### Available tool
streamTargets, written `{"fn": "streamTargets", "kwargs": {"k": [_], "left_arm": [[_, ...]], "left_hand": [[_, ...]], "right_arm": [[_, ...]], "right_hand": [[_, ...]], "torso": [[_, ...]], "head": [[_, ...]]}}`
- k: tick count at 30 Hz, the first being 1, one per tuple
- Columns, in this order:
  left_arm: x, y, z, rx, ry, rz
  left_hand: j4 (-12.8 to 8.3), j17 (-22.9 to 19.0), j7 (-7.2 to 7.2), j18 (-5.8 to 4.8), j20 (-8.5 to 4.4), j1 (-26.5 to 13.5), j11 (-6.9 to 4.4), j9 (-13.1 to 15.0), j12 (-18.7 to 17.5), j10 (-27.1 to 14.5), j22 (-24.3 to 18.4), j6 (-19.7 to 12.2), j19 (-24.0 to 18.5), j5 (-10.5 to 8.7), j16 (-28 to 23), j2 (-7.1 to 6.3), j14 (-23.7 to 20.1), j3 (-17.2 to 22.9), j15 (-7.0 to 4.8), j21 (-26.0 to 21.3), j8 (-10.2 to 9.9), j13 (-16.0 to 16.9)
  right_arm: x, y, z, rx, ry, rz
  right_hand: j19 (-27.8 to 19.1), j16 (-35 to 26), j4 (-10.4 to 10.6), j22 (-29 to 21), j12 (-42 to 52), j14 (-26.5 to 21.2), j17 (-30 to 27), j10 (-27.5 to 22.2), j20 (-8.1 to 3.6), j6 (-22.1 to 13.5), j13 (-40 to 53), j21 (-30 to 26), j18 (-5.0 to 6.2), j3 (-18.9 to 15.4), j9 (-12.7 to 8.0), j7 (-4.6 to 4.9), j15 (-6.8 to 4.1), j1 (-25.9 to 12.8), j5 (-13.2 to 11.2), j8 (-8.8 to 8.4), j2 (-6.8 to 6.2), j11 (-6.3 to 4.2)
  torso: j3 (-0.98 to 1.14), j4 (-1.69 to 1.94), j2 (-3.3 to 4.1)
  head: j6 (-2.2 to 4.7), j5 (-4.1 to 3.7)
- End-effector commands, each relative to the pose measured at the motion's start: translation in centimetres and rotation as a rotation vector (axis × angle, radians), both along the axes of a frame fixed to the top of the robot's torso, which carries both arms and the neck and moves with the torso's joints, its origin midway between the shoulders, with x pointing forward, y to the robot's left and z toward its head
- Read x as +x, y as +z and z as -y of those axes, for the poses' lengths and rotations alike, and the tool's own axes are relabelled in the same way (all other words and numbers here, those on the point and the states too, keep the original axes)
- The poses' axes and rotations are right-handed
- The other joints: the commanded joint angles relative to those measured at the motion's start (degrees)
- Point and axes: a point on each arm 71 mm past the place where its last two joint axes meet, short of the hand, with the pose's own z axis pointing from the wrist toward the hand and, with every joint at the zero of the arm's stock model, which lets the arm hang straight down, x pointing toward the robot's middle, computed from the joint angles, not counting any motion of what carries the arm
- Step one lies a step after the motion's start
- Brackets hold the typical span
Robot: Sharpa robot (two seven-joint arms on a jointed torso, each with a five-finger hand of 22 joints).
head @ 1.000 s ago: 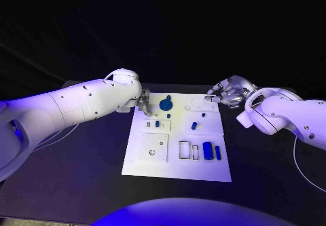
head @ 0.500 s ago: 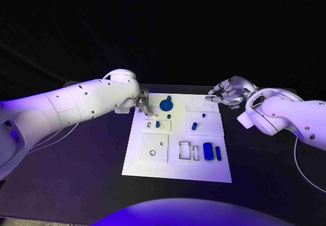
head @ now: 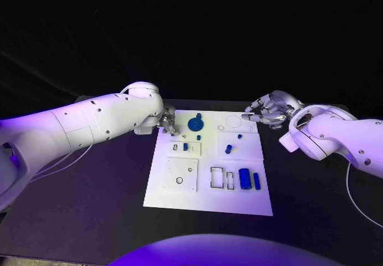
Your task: Assemble the parts on the task board
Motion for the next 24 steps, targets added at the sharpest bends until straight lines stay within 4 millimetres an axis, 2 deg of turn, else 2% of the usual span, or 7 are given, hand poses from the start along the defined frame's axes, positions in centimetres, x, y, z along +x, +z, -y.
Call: {"fn": "streamTargets", "kwargs": {"k": [1, 12, 20, 24], "left_arm": [[-0.35, -0.61, 0.09, -0.003, -0.009, -0.023], [-0.4, -0.54, -0.22, -0.005, -0.005, -0.018], [-0.5, -0.44, -0.6, -0.007, 0.0, -0.017], [-0.51, -0.42, -0.79, -0.011, 0.005, -0.019]], "left_hand": [[-9.3, 15.1, -0.18, 0.0, 0.5, -0.9, 0.28, 1.2, 0.4, 0.2, 11.4, 0.1, 1.3, 0.21, 0.4, 0.23, 6.2, 10.1, 0.44, -0.2, 2.7, 0.0], [-11.2, 15.1, -0.3, -0.02, 0.47, -2.4, 0.18, 1.7, 0.6, 0.6, 11.5, 0.6, 1.3, 0.2, 0.4, -0.04, 6.2, 12.9, 0.38, -0.1, 4.0, 0.0], [-13.3, 15.1, -0.47, -0.01, 0.44, -4.2, 0.0, 3.0, 0.8, 1.0, 11.6, 1.1, 1.4, 0.71, 0.4, -0.66, 6.2, 16.1, 0.27, -0.1, 6.3, 0.0], [-13.7, 15.1, -0.57, -0.02, 0.41, -4.9, -0.03, 3.5, 0.9, 1.1, 11.7, 1.1, 1.4, 1.21, 0.4, -0.85, 6.2, 16.9, 0.22, -0.1, 7.0, 0.1]], "right_arm": [[-0.05, -0.07, -0.11, -0.004, 0.013, -0.004], [-0.05, -0.08, -0.1, -0.003, 0.014, -0.005], [-0.05, -0.09, -0.08, -0.003, 0.014, -0.005], [-0.05, -0.09, -0.08, -0.003, 0.014, -0.005]], "right_hand": [[-0.4, -0.4, 0.1, 1.9, 0.0, 4.8, 10.3, -0.1, -0.08, -0.4, 1.8, -0.2, 0.6, 0.3, 0.1, -0.05, -0.51, -0.6, 0.2, 0.3, 0.08, -0.05], [-0.4, -0.4, 0.1, 1.9, 0.0, 4.8, 10.3, -0.1, -0.08, -0.4, 1.8, -0.2, 0.6, 0.3, 0.1, -0.05, -0.51, -0.6, 0.2, 0.3, 0.08, -0.05], [-0.4, -0.4, 0.1, 1.9, -0.1, 4.8, 10.3, -0.1, -0.08, -0.4, 1.7, -0.2, 0.6, 0.3, 0.1, -0.05, -0.51, -0.8, 0.3, 0.32, 0.12, -0.04], [-0.4, -0.4, 0.1, 1.9, -0.1, 4.8, 10.3, -0.1, -0.08, -0.4, 1.7, -0.2, 0.6, 0.3, 0.1, -0.05, -0.51, -0.8, 0.3, 0.32, 0.12, -0.04]], "torso": [[0.0, 0.02, -0.01], [-0.01, 0.01, -0.01], [-0.01, 0.03, -0.03], [-0.02, 0.03, -0.01]], "head": [[0.11, 0.03], [0.13, 0.07], [0.16, 0.08], [0.2, 0.09]]}}
